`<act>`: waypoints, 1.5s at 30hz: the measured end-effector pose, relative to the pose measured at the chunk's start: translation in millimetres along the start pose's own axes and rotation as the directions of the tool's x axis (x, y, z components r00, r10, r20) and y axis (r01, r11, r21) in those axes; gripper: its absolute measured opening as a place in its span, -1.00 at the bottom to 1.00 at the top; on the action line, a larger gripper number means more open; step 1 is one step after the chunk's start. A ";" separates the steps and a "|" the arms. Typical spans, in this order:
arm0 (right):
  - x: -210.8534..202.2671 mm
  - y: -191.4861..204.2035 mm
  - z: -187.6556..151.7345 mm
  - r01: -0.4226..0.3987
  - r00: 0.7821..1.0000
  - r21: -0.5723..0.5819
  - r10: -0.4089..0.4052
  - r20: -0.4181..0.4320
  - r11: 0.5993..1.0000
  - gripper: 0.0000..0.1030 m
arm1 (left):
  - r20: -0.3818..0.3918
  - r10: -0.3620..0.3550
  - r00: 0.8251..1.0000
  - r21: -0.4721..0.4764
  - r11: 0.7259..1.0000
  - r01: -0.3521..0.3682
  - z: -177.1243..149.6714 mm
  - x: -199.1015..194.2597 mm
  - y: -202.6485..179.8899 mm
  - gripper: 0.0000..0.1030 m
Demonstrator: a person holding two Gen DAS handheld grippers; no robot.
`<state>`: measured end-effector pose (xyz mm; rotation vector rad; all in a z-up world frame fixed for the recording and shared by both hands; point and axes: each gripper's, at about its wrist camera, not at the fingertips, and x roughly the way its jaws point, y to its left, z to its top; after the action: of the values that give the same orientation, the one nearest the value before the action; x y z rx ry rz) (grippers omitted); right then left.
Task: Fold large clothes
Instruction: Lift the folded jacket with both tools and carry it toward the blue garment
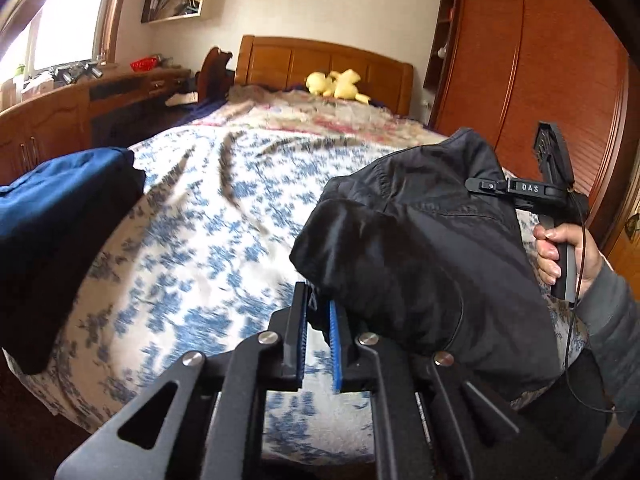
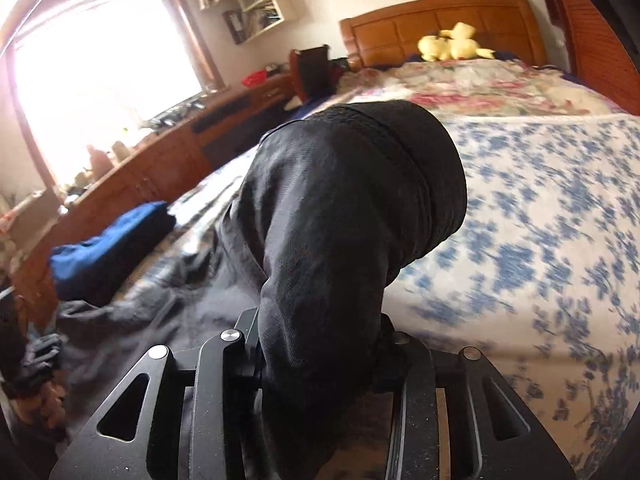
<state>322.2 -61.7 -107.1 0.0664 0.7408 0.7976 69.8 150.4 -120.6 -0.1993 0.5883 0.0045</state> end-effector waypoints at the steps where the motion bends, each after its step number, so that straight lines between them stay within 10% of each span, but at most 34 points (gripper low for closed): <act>1: 3.7 14.4 7.9 -0.004 1.000 -0.018 0.004 -0.002 1.000 -0.36 | 0.015 0.002 1.000 -0.002 1.000 -0.002 0.5 -6.8 7.1 -0.86; 12: 94.6 187.8 94.1 -0.079 0.997 -0.249 0.074 -0.031 0.965 -0.38 | 0.150 0.165 0.975 -0.050 0.986 -0.159 42.4 -81.5 130.5 -0.86; 26: 260.2 455.6 143.3 -0.189 0.981 -0.476 0.139 -0.138 0.859 -0.34 | 0.113 0.595 0.796 -0.132 0.803 -0.581 77.6 -167.4 322.8 -0.86; 32: 316.8 460.1 92.3 -0.174 0.952 -0.456 0.030 -0.304 0.873 -0.12 | 0.040 0.628 0.777 -0.178 0.770 -0.613 49.8 -152.6 361.1 -0.86; 45: 261.4 429.2 65.7 -0.174 0.971 -0.482 0.068 -0.230 0.858 0.22 | 0.086 0.606 0.791 -0.216 0.787 -0.579 44.8 -187.5 333.9 -0.55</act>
<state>215.7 432.5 -71.2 -0.4501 0.7067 1.1114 -82.0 496.2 -42.7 -0.1781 0.4776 0.6901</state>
